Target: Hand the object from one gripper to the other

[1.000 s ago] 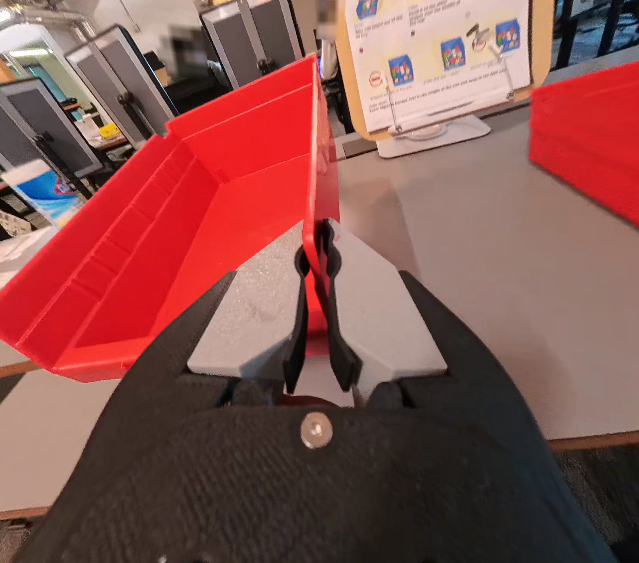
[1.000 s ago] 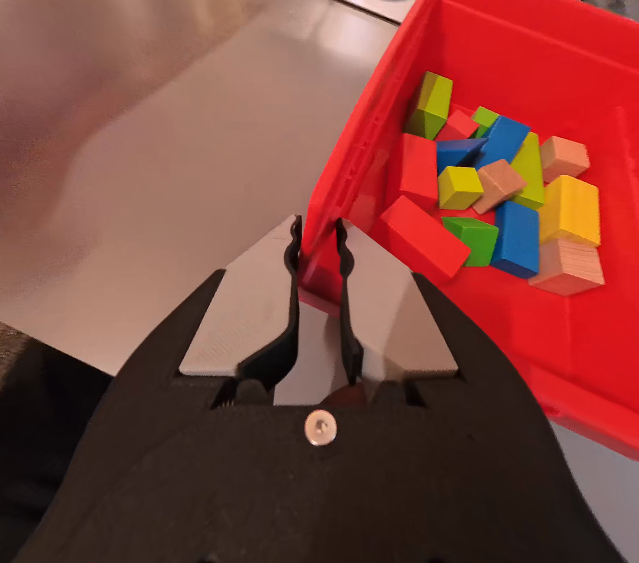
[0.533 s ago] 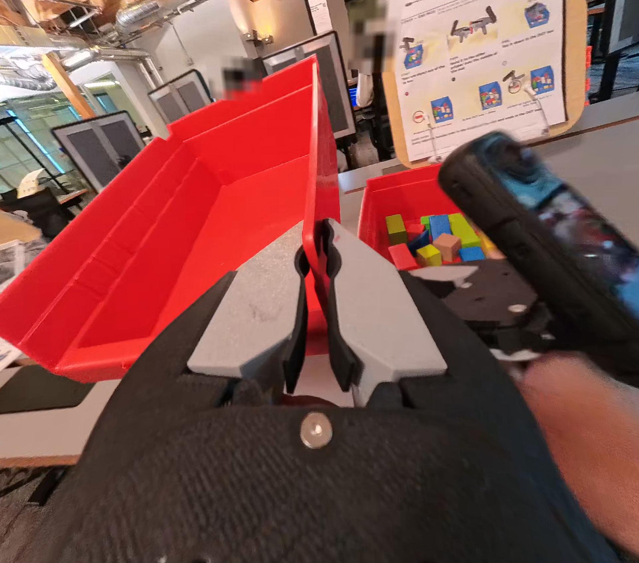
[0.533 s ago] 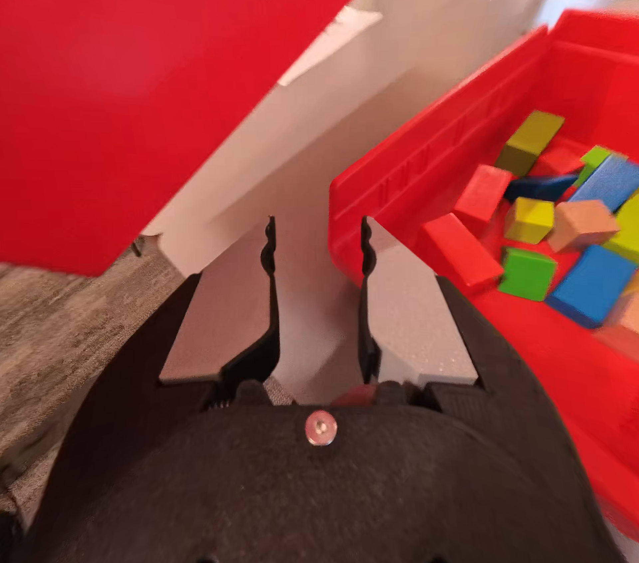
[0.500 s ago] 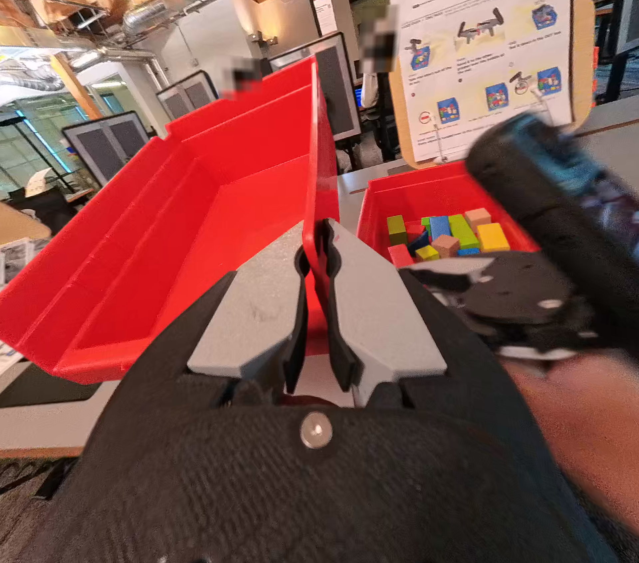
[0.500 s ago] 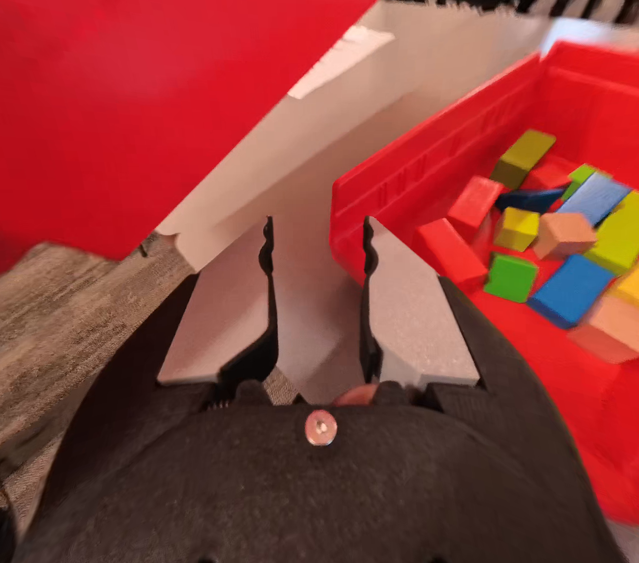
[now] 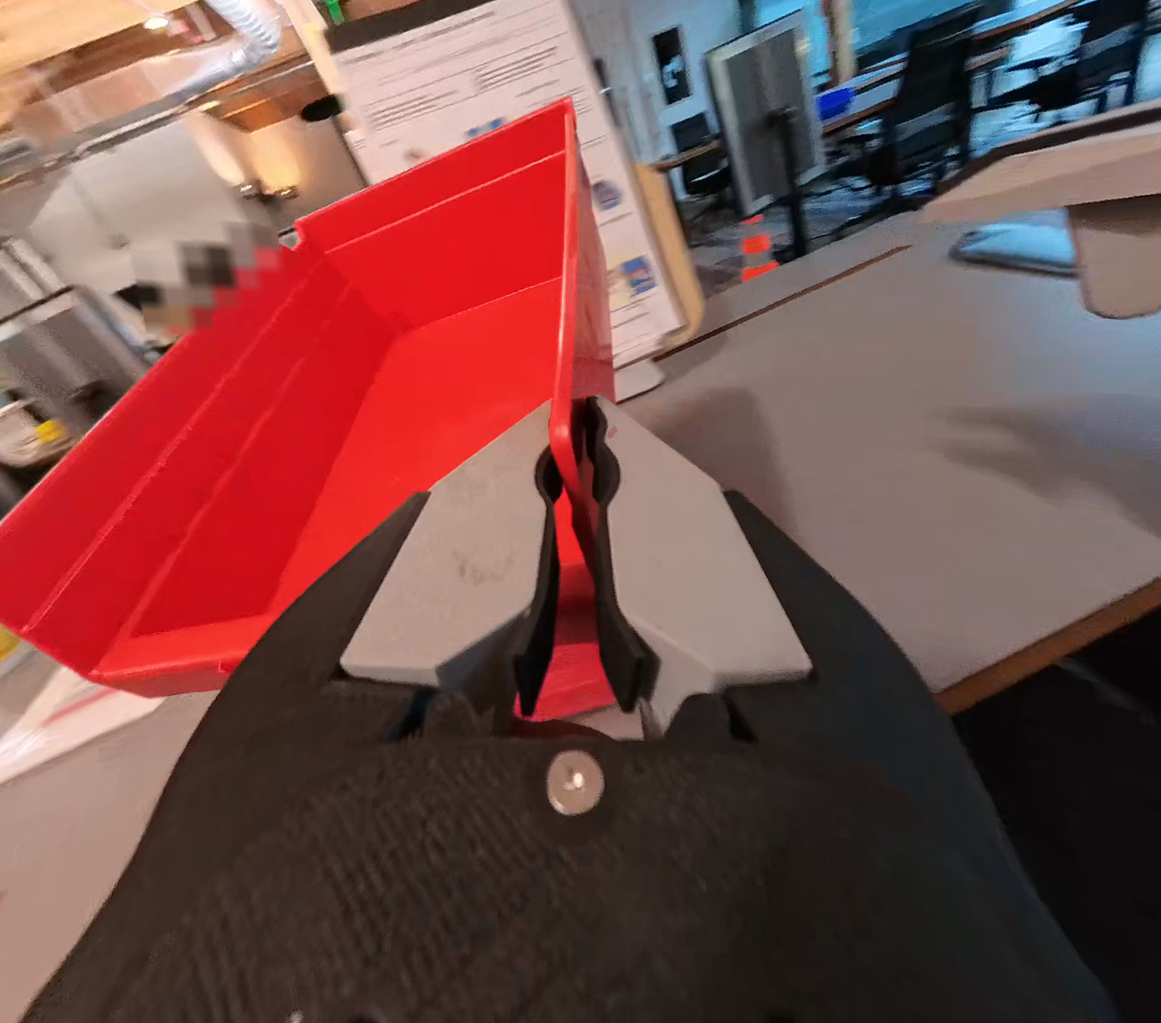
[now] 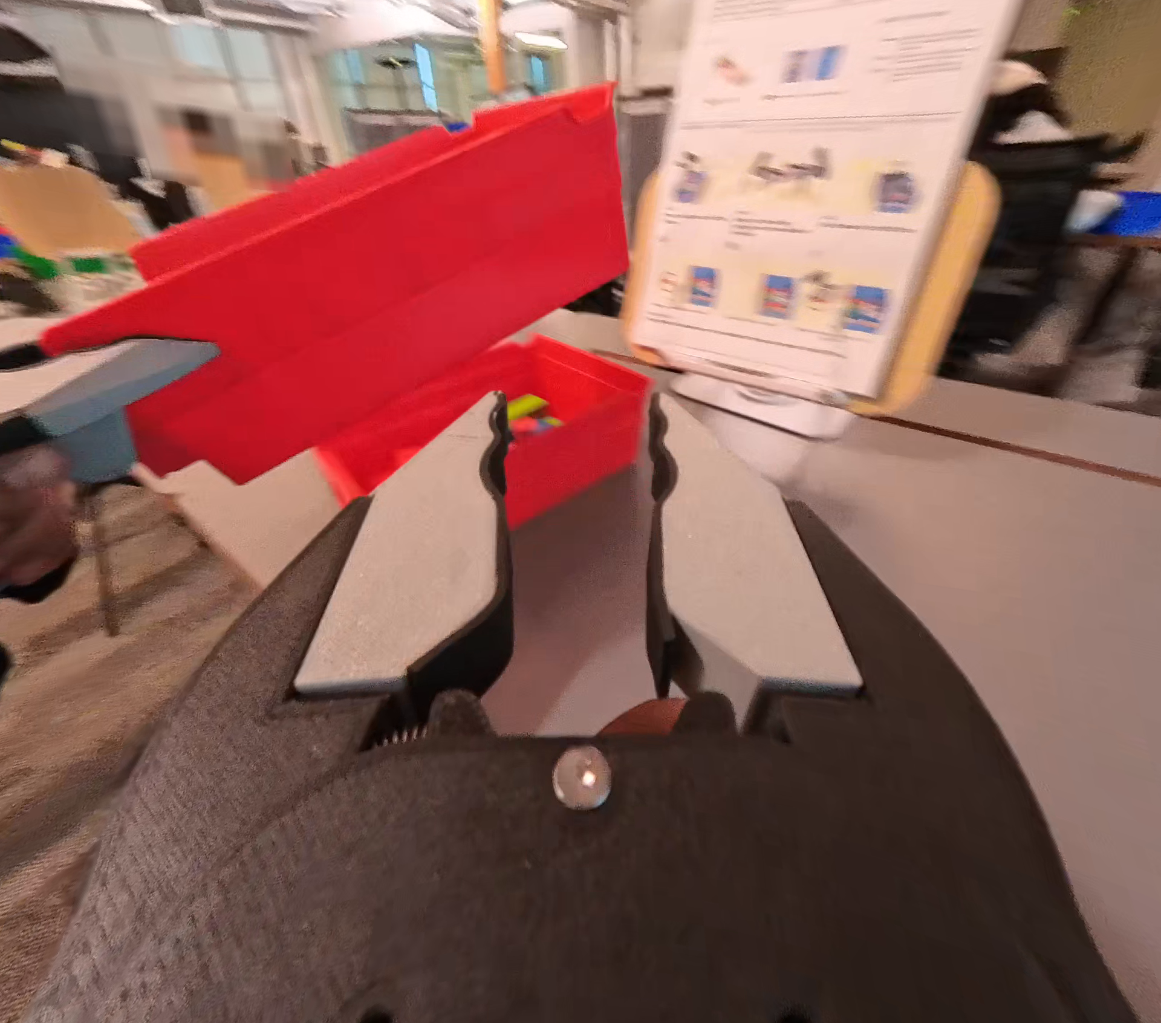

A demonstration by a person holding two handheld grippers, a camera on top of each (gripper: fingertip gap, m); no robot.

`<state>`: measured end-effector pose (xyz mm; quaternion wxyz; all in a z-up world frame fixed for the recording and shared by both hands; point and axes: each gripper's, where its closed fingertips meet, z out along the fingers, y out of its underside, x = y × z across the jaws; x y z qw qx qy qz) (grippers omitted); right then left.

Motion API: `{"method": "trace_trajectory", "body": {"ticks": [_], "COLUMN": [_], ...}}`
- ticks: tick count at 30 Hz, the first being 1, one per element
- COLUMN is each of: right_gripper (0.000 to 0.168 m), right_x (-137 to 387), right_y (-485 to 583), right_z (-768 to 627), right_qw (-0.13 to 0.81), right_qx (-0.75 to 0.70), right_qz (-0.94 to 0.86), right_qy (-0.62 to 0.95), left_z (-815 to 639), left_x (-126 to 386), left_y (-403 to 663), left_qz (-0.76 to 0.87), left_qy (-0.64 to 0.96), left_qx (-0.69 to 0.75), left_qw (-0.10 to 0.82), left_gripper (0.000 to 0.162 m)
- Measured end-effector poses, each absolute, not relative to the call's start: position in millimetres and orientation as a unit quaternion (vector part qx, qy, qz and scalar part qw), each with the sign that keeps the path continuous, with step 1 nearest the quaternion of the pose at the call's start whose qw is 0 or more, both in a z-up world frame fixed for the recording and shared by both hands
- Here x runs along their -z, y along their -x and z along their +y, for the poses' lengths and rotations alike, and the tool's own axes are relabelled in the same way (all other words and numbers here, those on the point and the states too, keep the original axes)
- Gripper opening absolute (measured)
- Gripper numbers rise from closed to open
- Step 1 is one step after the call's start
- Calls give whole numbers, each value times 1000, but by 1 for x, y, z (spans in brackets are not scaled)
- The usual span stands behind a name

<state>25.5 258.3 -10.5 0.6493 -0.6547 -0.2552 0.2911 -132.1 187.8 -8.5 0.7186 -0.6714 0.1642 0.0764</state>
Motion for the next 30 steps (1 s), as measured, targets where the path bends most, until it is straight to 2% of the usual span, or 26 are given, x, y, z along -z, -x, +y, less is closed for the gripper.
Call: {"method": "trace_trajectory", "body": {"ticks": [1, 5, 12, 13, 14, 17, 21, 25, 28, 30], "right_gripper": [44, 49, 53, 54, 55, 56, 55, 54, 34, 23], "right_x": [14, 32, 65, 67, 71, 84, 96, 122, 151, 169], "right_y": [-50, -129, -178, -178, -176, -166, -129, -67, -32, -22], "right_z": [266, 284, 296, 298, 298, 295, 271, 241, 235, 241], "right_qw": [648, 639, 597, 592, 584, 559, 519, 479, 460, 440], "right_qx": [-267, -210, -174, -178, -183, -183, -195, -175, -128, -111], "right_qz": [-243, -208, -215, -218, -222, -250, -325, -405, -430, -422], "right_qy": [671, 710, 753, 755, 759, 769, 766, 759, 766, 785], "left_z": [195, 225, 277, 284, 287, 280, 254, 227, 214, 208], "left_x": [11, 51, 175, 191, 196, 180, 149, 126, 110, 99], "left_y": [105, -2, -128, -135, -138, -125, -57, 34, 89, 108], "left_qz": [181, 240, 282, 277, 278, 266, 243, 207, 159, 145], "left_qy": [669, 680, 753, 767, 769, 766, 774, 777, 769, 769], "left_qx": [-61, -3, 109, 98, 87, 110, 162, 143, 148, 170], "left_qw": [718, 693, 584, 570, 570, 575, 561, 577, 602, 599], "left_gripper": [0, 1, 2, 3, 14, 47, 74, 75, 68, 69]}}
